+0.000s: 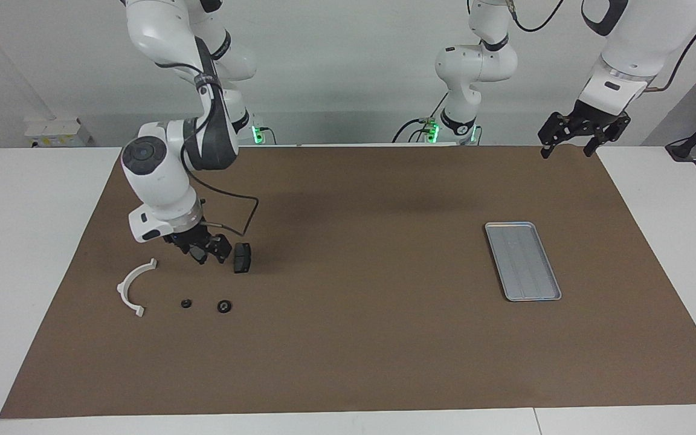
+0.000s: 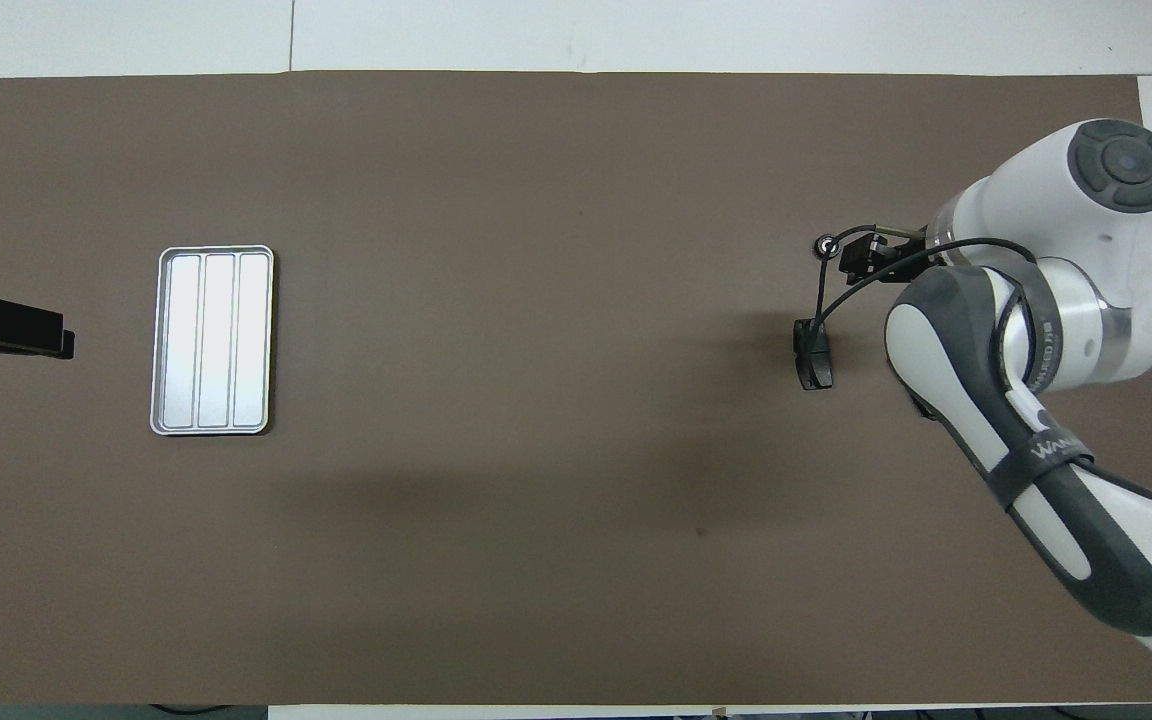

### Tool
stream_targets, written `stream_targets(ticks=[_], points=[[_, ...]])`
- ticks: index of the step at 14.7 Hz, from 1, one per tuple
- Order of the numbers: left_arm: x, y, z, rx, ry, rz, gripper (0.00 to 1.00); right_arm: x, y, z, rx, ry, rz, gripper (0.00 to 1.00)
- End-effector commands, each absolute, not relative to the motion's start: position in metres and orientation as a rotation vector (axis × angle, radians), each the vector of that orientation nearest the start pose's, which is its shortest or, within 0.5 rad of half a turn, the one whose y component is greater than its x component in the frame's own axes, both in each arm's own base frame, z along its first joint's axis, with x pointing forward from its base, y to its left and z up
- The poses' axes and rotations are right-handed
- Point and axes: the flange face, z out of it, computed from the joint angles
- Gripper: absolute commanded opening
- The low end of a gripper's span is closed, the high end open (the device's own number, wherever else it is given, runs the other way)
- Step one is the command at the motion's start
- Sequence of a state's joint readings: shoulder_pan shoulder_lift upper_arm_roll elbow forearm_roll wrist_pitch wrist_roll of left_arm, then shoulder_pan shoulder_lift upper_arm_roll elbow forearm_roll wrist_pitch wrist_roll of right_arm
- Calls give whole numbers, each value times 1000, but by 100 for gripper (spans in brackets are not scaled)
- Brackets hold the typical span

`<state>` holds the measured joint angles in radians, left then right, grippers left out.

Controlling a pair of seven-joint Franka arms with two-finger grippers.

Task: Pick bearing gear from pile to tray
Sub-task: 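Reach the right gripper to the small dark ring and grasp it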

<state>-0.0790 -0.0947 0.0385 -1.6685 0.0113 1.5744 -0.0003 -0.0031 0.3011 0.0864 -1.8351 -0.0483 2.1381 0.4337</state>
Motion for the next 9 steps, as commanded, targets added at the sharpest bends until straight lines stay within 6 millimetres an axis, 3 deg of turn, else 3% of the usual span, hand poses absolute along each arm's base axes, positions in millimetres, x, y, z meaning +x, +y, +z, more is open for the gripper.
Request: stream_targets(ticks=[1, 3, 5, 9], points=[[515, -19, 630, -3139, 63, 0, 100, 653, 52, 351, -3109, 583, -40, 100], [515, -19, 630, -3139, 63, 0, 100, 670, 71, 331, -3151, 585, -44, 100], [515, -19, 630, -3139, 63, 0, 100, 688, 73, 318, -3157, 660, -73, 100], [515, -19, 630, -3139, 63, 0, 100, 694, 89, 290, -3153, 666, -51, 99]])
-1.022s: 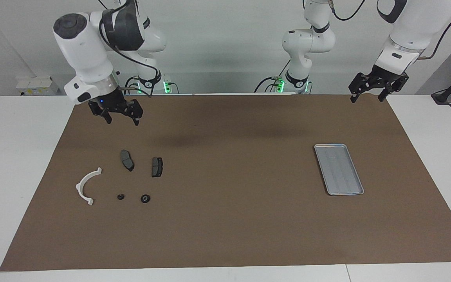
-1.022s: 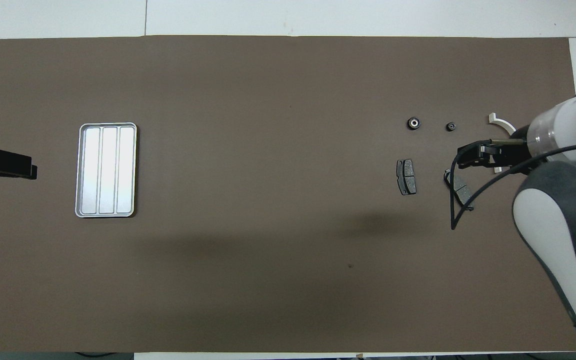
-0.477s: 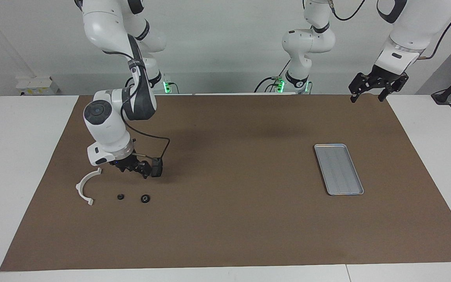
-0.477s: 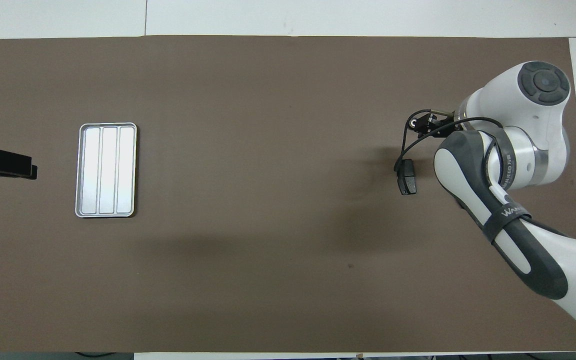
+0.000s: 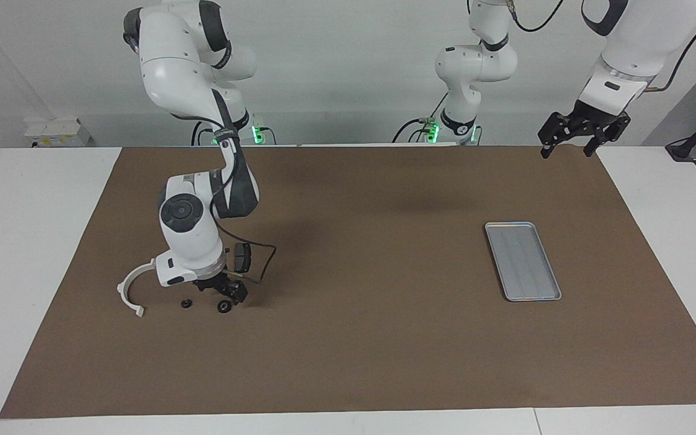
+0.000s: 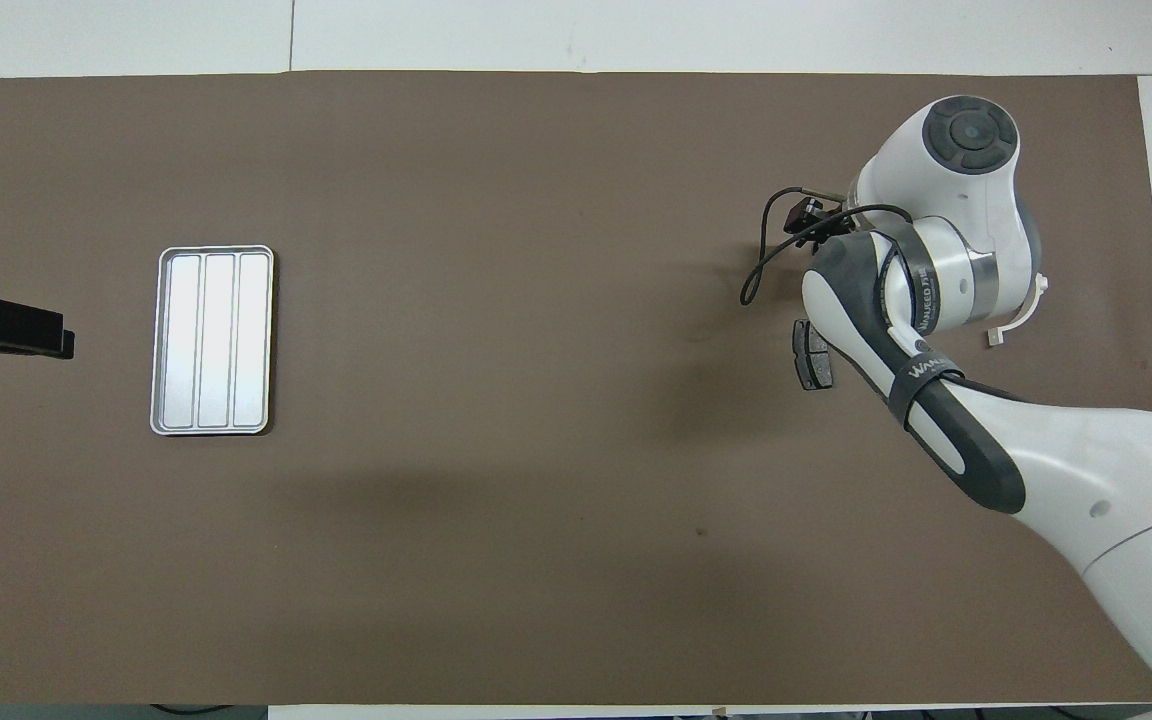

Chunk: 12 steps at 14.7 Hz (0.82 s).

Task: Pick bearing gear from pile to tray
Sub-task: 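Reach the right gripper to the small dark ring and grasp it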

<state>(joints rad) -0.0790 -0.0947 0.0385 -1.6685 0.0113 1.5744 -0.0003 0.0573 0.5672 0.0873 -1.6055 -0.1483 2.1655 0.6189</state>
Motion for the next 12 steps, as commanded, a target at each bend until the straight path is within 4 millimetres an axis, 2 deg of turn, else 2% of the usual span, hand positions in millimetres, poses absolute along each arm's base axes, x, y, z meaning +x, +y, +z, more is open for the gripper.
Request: stream_targets(ticks=[1, 5, 10, 12], points=[[515, -19, 630, -3139, 63, 0, 100, 694, 89, 286, -3149, 671, -57, 98], [515, -19, 630, -3139, 63, 0, 100, 698, 85, 284, -3147, 673, -95, 93], [515, -19, 630, -3139, 63, 0, 100, 699, 82, 284, -3133, 681, -124, 78], [515, -19, 630, -3139, 63, 0, 100, 698, 81, 283, -3123, 701, -121, 76]])
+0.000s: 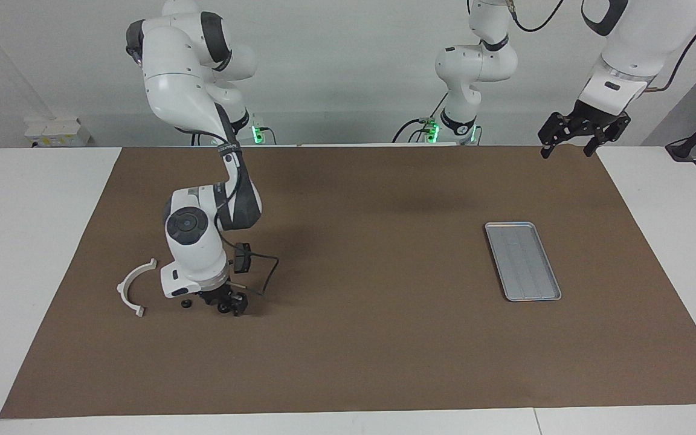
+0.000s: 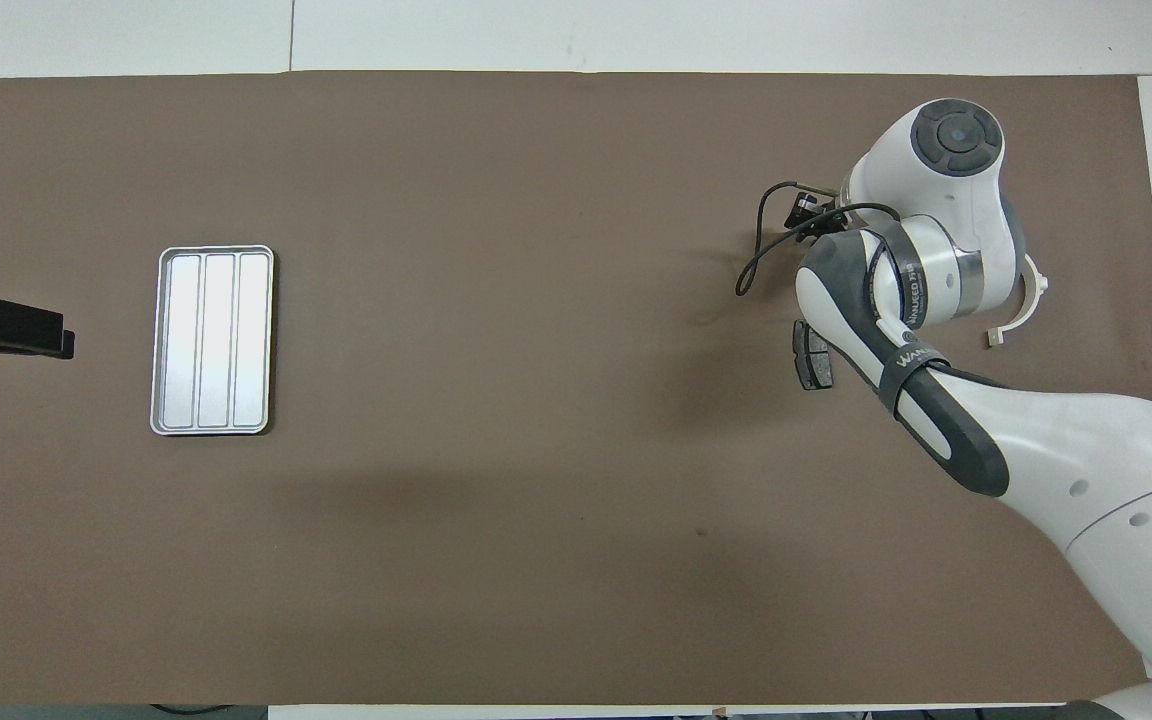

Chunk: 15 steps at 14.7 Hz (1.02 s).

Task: Pick bearing gear from pile to tray
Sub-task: 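Reach the right gripper to the small dark ring and grasp it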

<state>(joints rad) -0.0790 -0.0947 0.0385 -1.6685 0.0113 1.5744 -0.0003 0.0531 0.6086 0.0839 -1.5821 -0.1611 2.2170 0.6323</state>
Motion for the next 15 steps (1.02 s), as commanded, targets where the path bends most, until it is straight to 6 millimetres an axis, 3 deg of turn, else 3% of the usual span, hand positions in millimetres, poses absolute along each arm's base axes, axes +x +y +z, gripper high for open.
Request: stream_targets(ticks=[1, 3, 5, 6, 11, 13, 15], points=[[515, -19, 630, -3139, 63, 0, 100, 697, 82, 280, -3121, 712, -117, 72], [515, -19, 630, -3139, 63, 0, 100, 697, 81, 280, -3121, 712, -117, 50], [515, -19, 630, -3139, 63, 0, 100, 697, 81, 280, -3123, 712, -115, 11], [515, -19, 630, -3139, 63, 0, 100, 697, 81, 281, -3127, 701, -116, 0], [515, -19, 630, -3139, 63, 0, 100, 696, 80, 288, -3152, 683, -78, 0], [515, -19, 630, -3139, 63, 0, 100, 693, 80, 307, -3186, 592, -35, 0], [515, -19, 630, -3139, 63, 0, 100, 686, 80, 343, -3222, 497, 19, 0]])
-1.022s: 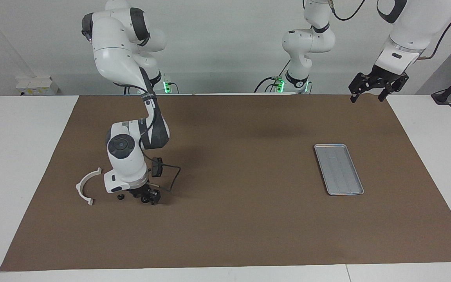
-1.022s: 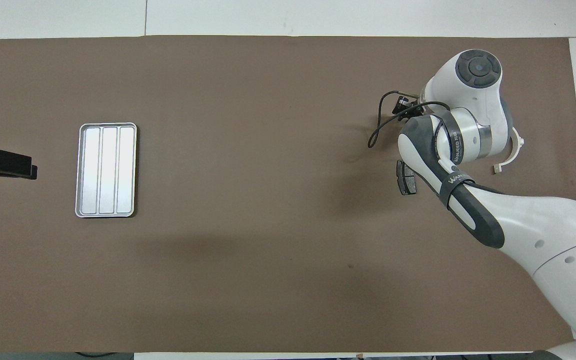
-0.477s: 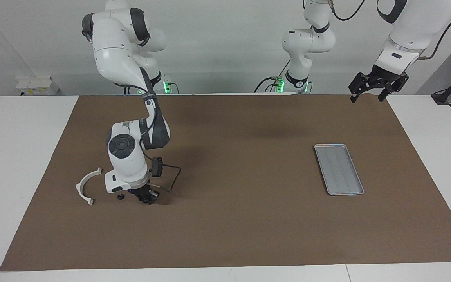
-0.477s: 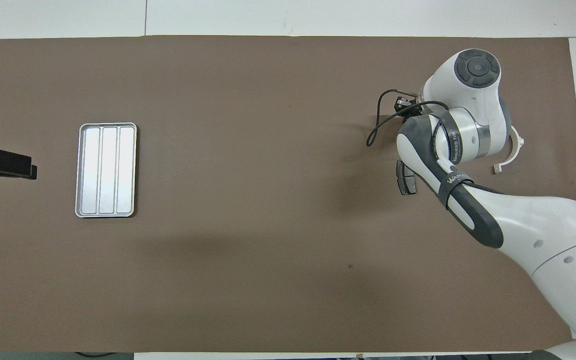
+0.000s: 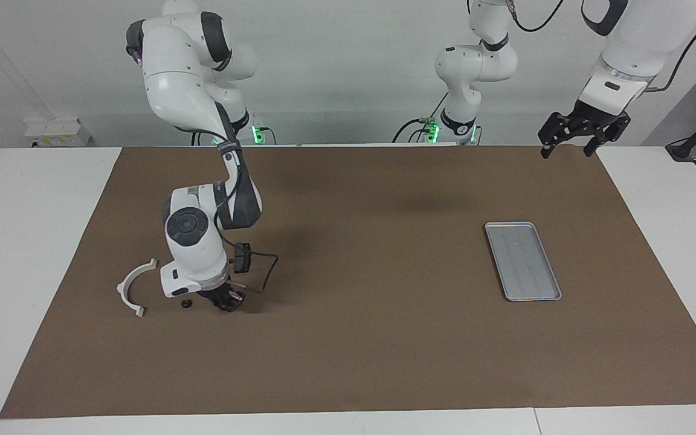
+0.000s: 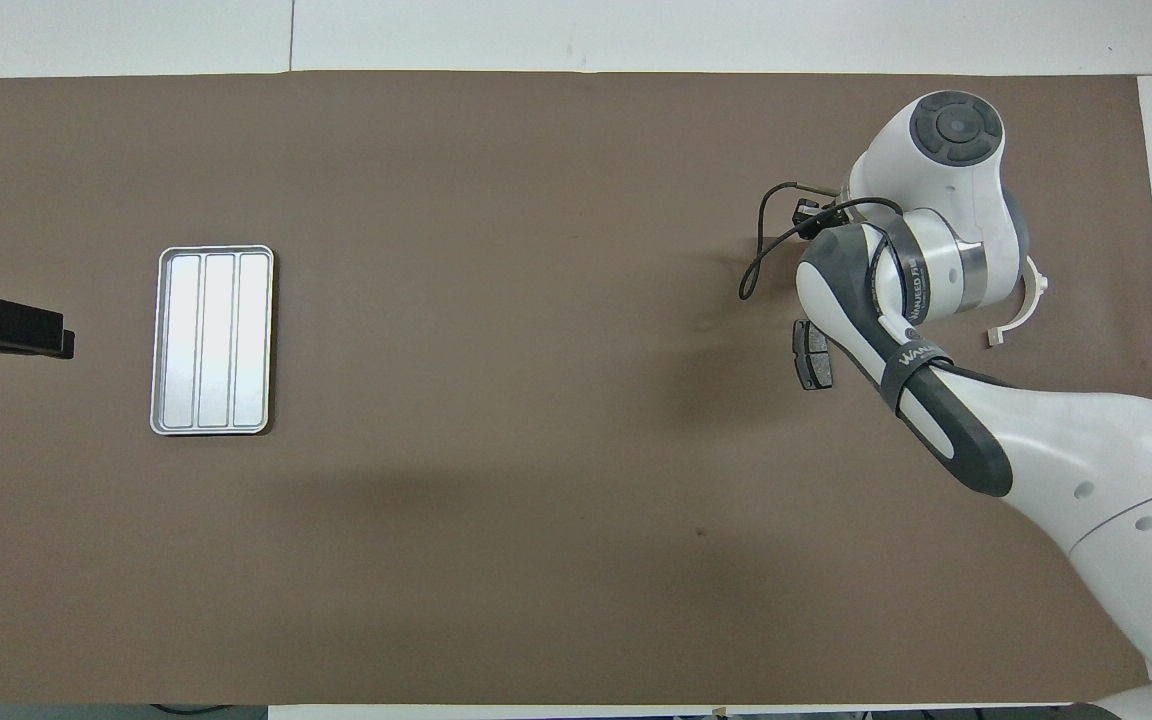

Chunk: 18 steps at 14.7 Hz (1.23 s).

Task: Pick bearing gear from pile to tray
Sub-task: 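Carry the dark ring to the table center with the right gripper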

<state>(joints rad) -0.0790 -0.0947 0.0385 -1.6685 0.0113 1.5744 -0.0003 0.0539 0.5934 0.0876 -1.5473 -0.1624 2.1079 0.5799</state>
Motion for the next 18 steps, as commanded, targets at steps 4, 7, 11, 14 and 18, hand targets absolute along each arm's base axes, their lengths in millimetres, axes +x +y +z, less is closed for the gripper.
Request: stream_targets(ticks=[4, 7, 11, 14, 18], points=[[514, -19, 630, -3138, 63, 12, 100, 653, 120, 434, -3182, 429, 139, 0], [514, -16, 632, -3139, 54, -5, 100, 624, 176, 492, -3160, 471, 152, 0], [518, -8, 636, -3140, 25, -74, 100, 569, 294, 524, -3080, 778, 101, 0], [520, -9, 637, -3139, 49, -96, 100, 543, 353, 520, -2936, 998, 98, 0], [515, -8, 638, -3138, 27, -65, 100, 516, 411, 456, -2865, 1076, 45, 0]])
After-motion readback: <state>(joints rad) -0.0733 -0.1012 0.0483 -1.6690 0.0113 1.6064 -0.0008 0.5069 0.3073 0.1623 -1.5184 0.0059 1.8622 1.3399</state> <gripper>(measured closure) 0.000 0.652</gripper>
